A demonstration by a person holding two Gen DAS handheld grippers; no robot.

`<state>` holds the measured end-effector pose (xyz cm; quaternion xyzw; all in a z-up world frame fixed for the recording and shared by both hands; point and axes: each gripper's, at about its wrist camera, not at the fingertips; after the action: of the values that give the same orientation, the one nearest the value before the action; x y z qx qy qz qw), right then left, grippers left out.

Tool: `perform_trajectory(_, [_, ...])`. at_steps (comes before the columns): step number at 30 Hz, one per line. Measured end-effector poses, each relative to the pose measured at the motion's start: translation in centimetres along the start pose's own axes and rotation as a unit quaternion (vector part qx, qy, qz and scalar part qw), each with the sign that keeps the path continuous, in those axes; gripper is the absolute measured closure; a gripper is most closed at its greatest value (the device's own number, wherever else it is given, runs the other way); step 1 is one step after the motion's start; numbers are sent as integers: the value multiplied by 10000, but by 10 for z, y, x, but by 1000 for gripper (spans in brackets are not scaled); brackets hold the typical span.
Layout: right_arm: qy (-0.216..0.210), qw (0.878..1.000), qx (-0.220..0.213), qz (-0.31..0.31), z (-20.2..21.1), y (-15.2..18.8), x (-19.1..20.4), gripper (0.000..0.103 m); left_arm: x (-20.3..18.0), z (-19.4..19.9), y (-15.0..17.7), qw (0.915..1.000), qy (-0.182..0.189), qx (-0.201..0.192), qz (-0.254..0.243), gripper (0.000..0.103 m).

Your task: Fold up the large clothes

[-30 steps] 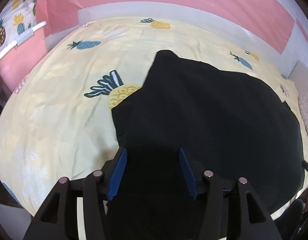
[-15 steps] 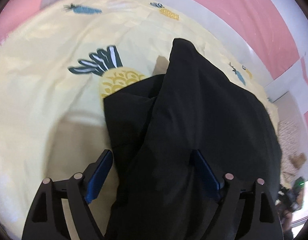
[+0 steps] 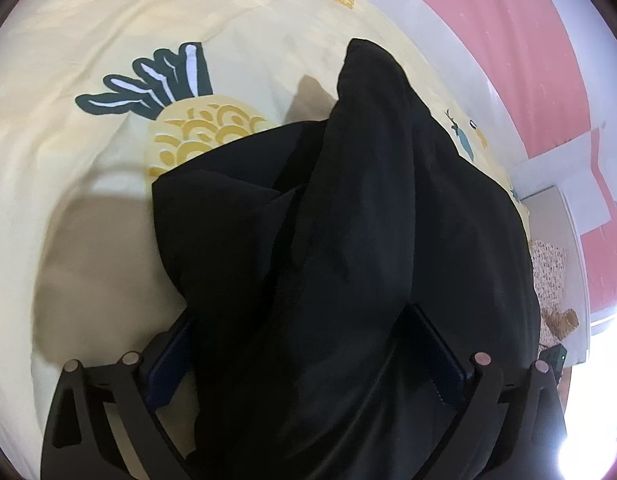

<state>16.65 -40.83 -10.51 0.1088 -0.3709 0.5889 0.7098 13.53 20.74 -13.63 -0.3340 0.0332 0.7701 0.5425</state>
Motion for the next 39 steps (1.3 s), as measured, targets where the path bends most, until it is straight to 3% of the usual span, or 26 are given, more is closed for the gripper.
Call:
perform_trajectory(3, [-35,9998,-41,190,3,6,8,27,-2,4,6,9999,66,-110,-74,9])
perform_trajectory(11, [-8,9997,115,198,-16,-7,13,28,-13,-22,-15,9998,-193,75,52,6])
perform_trajectory(13, [89,9996,76,270,-12,-3,19,36,-21,-24,-14,9994,-332,-30,38,9])
perform_trajectory(16, [309,9985,-71,437,-2,2,37,53,-39,-16,-5,9978,-598,-274,-108,32])
perform_trajectory(18, [482,9970,-155,585,6,5,52,61,-55,-7,0,9952,-806,-432,-344,53])
perform_trajectory(21, [635,9954,-212,688,13,8,69,67,-75,3,1,9919,-1019,-499,-568,68])
perform_trajectory(30, [611,9904,-577,1099,53,6,117,72,-102,68,-1,9904,-633,-956,-779,74])
perform_trajectory(39, [559,9852,-922,1331,83,-18,134,72,-136,100,-26,9856,-241,-1280,-1081,75])
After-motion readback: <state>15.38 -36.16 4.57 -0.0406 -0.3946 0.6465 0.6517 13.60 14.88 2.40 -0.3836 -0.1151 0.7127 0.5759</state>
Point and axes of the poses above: each gripper's, at about its wrist camera, not at the fingertips, and z roughly against the way its jaws point, x to its left, y to its underside, and after that the axes turned 1 degree about -z, right-handed
